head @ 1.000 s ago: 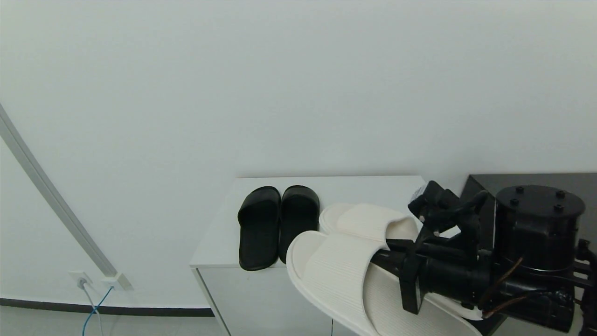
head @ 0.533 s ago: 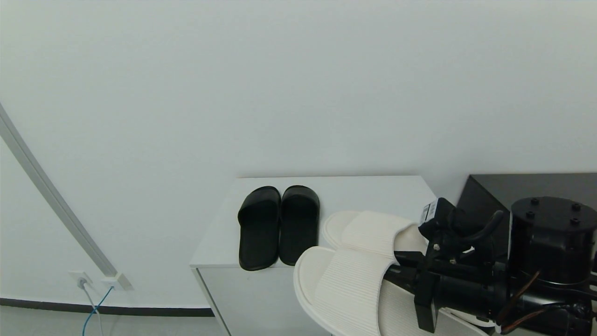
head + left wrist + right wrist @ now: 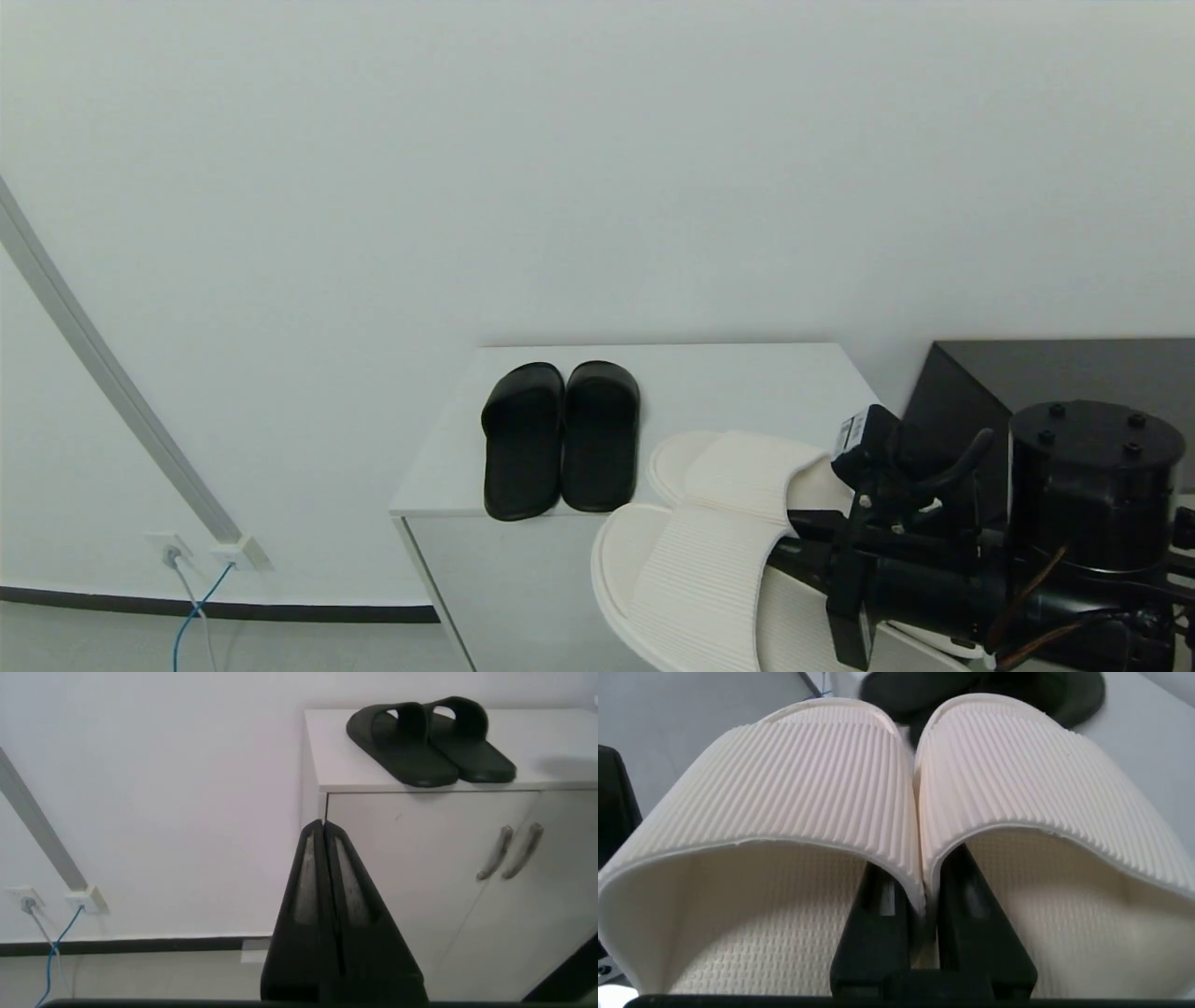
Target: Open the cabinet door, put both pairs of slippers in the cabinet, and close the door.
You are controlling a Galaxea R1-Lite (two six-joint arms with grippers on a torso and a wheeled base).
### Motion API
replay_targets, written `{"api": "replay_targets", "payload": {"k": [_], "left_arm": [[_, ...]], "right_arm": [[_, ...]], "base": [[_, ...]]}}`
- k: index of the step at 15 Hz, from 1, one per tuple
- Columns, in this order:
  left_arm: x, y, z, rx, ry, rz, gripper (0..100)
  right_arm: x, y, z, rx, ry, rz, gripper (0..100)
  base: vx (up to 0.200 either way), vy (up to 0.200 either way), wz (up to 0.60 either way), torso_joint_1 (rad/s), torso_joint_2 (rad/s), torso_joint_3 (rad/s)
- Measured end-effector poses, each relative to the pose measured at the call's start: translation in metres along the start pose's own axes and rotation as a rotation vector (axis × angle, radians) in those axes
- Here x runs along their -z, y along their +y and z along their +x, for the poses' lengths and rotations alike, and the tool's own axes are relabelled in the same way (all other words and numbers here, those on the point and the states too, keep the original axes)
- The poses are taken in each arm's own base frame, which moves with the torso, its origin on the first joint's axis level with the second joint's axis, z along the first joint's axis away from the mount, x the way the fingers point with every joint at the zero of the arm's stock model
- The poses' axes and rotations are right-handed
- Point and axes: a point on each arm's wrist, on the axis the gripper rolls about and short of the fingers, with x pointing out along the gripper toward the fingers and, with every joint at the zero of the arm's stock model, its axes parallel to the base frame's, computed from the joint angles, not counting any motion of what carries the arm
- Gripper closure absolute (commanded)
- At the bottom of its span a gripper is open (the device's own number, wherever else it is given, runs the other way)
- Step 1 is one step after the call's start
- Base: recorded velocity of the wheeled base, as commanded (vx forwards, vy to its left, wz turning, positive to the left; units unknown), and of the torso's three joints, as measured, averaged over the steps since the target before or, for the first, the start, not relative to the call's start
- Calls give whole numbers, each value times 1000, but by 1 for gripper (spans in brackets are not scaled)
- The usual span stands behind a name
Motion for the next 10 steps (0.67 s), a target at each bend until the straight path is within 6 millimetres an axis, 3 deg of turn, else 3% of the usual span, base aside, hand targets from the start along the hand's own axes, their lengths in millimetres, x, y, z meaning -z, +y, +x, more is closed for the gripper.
{"api": "replay_targets", "payload": {"k": [2,10], "left_arm": [[0,0,0,0,0,0,100],[0,0,0,-2,0,0,100]], "right_arm": [[1,1,0,-19,1,0,100],[6,1,-2,-16,20,4,100]], "base": [[-200,0,0,-5,-5,2],[0,0,0,0,0,0]]}}
